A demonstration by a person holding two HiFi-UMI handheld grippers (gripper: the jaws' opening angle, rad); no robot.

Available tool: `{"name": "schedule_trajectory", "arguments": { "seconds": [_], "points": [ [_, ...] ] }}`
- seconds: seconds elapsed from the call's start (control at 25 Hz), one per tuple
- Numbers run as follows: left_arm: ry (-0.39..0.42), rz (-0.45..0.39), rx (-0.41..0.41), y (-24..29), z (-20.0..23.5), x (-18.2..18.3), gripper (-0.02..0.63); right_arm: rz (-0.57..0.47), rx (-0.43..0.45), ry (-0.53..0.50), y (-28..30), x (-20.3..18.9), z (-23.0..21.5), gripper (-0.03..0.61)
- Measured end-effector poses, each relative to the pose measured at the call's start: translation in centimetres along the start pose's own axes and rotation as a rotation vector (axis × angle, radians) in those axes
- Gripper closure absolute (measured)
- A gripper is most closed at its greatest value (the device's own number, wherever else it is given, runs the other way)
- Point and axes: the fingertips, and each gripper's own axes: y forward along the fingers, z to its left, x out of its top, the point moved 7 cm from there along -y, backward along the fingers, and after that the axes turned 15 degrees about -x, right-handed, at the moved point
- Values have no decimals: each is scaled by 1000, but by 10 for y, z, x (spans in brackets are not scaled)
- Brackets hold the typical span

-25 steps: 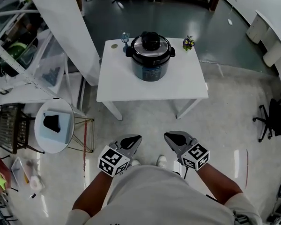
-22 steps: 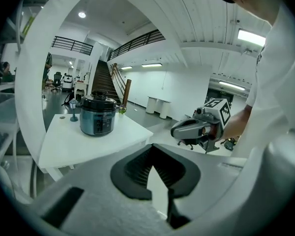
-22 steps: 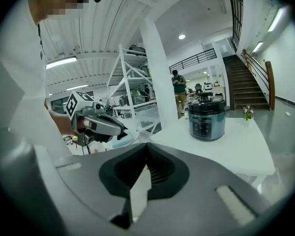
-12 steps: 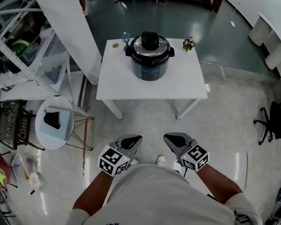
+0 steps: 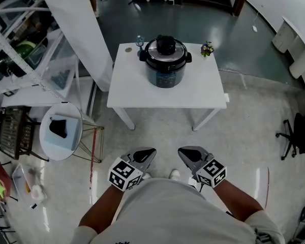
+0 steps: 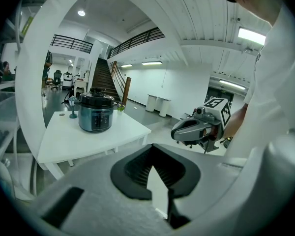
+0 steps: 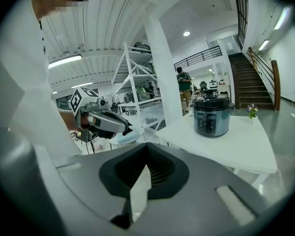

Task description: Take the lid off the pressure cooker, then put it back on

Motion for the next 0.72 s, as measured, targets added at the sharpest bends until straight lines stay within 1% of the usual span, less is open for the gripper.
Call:
{"name": "schedule_trajectory", "arguments": {
  "seconds": [0.28,0.48,0.72],
  "points": [
    [-9,-13,15,-14,3,-7,606,22,27,-24,12,0,14,566],
    [-33,-34,48,-40,7,-20,606,37,59,-48,26,3,34,568],
    [-54,-36,71,-75,11,-40,606,54,87,-67,46,4,65,568]
  ]
}}
